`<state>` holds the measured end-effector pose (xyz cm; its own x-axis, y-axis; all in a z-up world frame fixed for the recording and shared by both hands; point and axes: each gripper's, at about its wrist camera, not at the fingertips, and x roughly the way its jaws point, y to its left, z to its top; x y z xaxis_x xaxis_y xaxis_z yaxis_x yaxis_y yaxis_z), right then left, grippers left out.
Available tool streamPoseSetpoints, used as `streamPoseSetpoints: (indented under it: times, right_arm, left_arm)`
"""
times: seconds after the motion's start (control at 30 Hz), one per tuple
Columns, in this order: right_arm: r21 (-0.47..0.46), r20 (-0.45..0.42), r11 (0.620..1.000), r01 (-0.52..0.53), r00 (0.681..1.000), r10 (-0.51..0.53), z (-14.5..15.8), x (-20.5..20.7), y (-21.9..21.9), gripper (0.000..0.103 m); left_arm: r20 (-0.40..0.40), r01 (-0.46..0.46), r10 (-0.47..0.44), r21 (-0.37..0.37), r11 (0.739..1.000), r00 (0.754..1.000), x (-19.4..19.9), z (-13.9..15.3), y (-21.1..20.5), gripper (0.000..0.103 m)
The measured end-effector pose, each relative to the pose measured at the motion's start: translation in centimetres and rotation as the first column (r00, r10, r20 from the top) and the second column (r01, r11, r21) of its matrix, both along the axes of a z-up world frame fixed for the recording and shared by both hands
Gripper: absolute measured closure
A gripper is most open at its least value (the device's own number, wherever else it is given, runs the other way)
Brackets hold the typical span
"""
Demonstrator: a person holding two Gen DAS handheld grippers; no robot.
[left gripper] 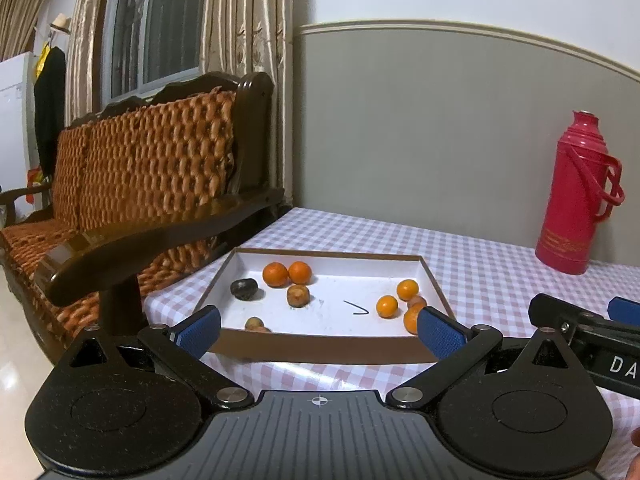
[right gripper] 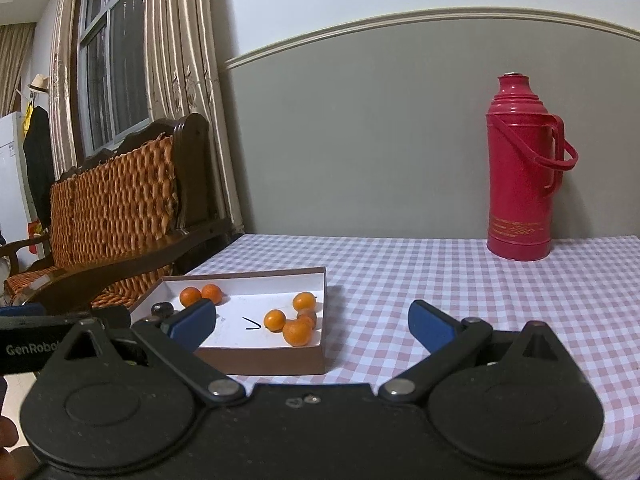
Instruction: Organize fruits
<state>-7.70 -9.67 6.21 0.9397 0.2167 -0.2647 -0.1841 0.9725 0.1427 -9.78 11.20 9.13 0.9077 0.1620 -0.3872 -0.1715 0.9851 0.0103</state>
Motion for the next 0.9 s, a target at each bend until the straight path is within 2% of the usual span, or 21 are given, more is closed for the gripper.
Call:
streamPoseSetpoints:
  times: [0.5, 0.9]
  right_arm:
    - [-0.061, 0.016, 0.998, 0.008, 1.0, -0.008, 0.3, 0.2, 1.2, 0.006]
    - [-0.061, 0.005, 0.997, 0.048, 0.999, -0.048, -0.2, 0.5, 0.7, 0.006]
  left_arm:
    - [-0.004, -0.025, 0.025, 0.005, 1.0, 1.0, -0.2, -0.6, 0.9, 0.0]
    - [-0.003, -0.027, 0.027, 0.006, 1.0, 1.0, -0.2, -0.6, 1.0, 0.0]
